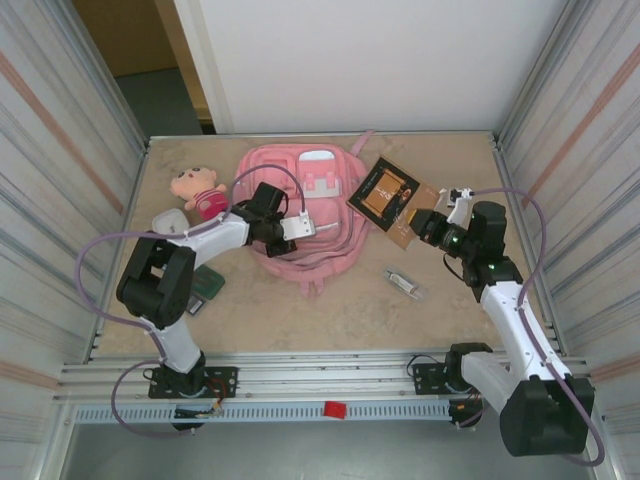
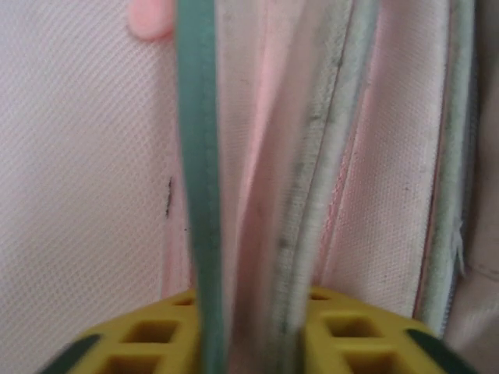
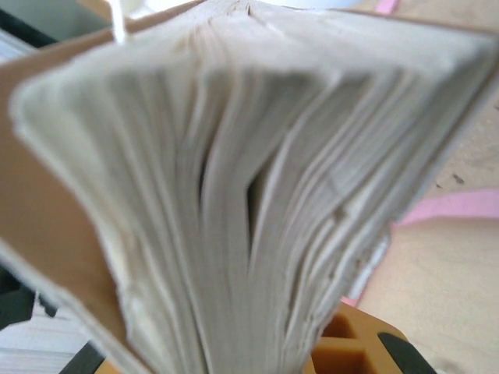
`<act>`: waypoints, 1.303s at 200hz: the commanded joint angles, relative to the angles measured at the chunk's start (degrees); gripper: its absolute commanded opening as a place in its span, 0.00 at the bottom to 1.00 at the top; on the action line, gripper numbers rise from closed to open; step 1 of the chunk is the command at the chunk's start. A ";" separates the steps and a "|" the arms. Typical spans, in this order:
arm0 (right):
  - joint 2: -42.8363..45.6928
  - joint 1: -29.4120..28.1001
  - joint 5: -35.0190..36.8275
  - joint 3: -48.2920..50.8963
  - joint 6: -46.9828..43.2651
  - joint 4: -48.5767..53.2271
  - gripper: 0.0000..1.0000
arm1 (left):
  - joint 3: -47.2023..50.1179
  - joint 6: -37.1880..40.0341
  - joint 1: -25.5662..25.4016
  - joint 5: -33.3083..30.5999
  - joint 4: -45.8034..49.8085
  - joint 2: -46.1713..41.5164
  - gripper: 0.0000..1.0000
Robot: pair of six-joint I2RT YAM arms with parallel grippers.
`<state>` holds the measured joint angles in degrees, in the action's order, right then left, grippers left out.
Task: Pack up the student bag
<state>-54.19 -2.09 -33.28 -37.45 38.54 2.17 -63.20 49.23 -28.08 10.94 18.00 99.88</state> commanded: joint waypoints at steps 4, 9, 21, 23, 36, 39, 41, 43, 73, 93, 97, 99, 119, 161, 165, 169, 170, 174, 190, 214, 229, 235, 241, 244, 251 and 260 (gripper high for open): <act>-0.53 0.95 4.74 -6.14 2.67 3.84 0.00 | 0.98 -7.33 -2.41 -2.93 -3.82 -6.78 0.07; -1.07 1.12 5.55 -6.92 2.81 5.56 0.00 | 0.90 -9.55 -3.01 -3.16 -4.08 -7.97 0.05; -2.19 1.86 6.62 -9.03 3.26 9.75 0.00 | 0.18 -14.93 -4.55 -3.21 -3.47 -10.18 0.01; -2.22 2.01 6.77 -9.35 3.35 10.32 0.00 | -0.06 -15.72 -4.73 -3.16 -3.18 -10.52 0.00; -3.97 2.79 6.87 -11.12 3.46 13.52 0.00 | -1.03 -21.81 -6.33 -4.06 -2.53 -12.38 0.00; -4.00 2.92 6.90 -11.48 3.43 14.08 0.00 | -1.24 -23.27 -6.75 -4.37 -2.32 -12.68 0.00; -4.19 3.07 7.00 -11.72 3.46 14.41 0.00 | -1.34 -24.13 -6.84 -4.42 -2.19 -12.95 0.00; -4.28 3.12 7.04 -11.91 3.46 15.00 0.00 | -1.47 -25.05 -7.00 -4.43 -2.03 -13.15 0.00; -4.08 4.72 10.02 -13.92 3.76 20.51 0.00 | -2.87 -38.22 -9.04 -5.24 -0.55 -15.86 0.00; -3.89 5.75 9.32 -14.99 4.12 23.52 0.00 | -2.98 -45.40 -9.29 -4.48 -0.31 -17.93 0.00; -3.80 5.85 8.96 -15.35 4.17 24.30 0.00 | -2.96 -46.85 -9.36 -4.72 -0.32 -18.27 0.00; -3.79 5.93 8.70 -15.47 4.10 24.66 0.00 | -2.98 -47.38 -9.36 -4.75 -0.33 -18.50 0.00; -3.02 5.95 7.43 -16.59 3.93 28.27 0.00 | -3.06 -52.72 -10.03 -4.99 -0.84 -19.70 0.00; 2.12 5.89 10.58 -19.31 4.44 39.71 0.00 | -5.15 -59.64 -11.04 -6.45 0.55 -20.15 0.00; 2.85 5.80 11.33 -19.18 5.29 40.54 0.00 | -5.35 -60.50 -11.04 -6.69 0.48 -20.23 0.00; 3.73 5.81 11.63 -18.84 6.37 40.93 0.00 | -5.39 -61.28 -11.04 -6.95 0.34 -20.33 0.00; 3.96 5.80 11.64 -18.73 6.63 40.95 0.00 | -5.37 -61.50 -11.04 -7.05 0.27 -20.38 0.00; 4.86 5.70 11.42 -18.09 7.70 40.71 0.00 | -5.37 -62.22 -11.04 -7.51 0.01 -20.50 0.00; 8.31 5.48 10.03 -15.70 11.42 39.45 0.00 | -4.64 -65.06 -11.04 -8.32 -2.37 -20.83 0.00; 11.17 4.35 11.21 -15.01 14.59 43.60 0.00 | -5.48 -68.26 -11.04 -8.87 -2.67 -20.22 0.00; 13.11 2.83 13.53 -14.63 15.52 46.26 0.00 | -6.92 -69.41 -11.07 -8.75 -1.50 -19.47 0.00; 13.97 2.20 14.11 -14.37 15.74 46.86 0.00 | -7.49 -69.74 -11.04 -8.63 -1.01 -19.26 0.00; 14.83 1.72 14.19 -14.07 16.03 47.19 0.00 | -7.95 -69.84 -11.04 -8.18 -0.68 -19.04 0.00; 15.12 1.47 13.95 -13.86 16.16 47.28 0.00 | -8.14 -69.85 -11.06 -8.03 -0.56 -19.01 0.00; 15.58 1.19 12.93 -13.63 16.37 47.31 0.00 | -8.62 -69.89 -11.08 -7.67 -0.38 -18.80 0.00; 15.50 0.97 10.85 -13.61 16.56 47.70 0.00 | -9.18 -69.90 -11.08 -7.38 -0.08 -18.57 0.00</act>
<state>-40.32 -0.12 -20.58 -51.22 52.42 48.93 -67.92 -17.52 -39.09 3.73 20.75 82.28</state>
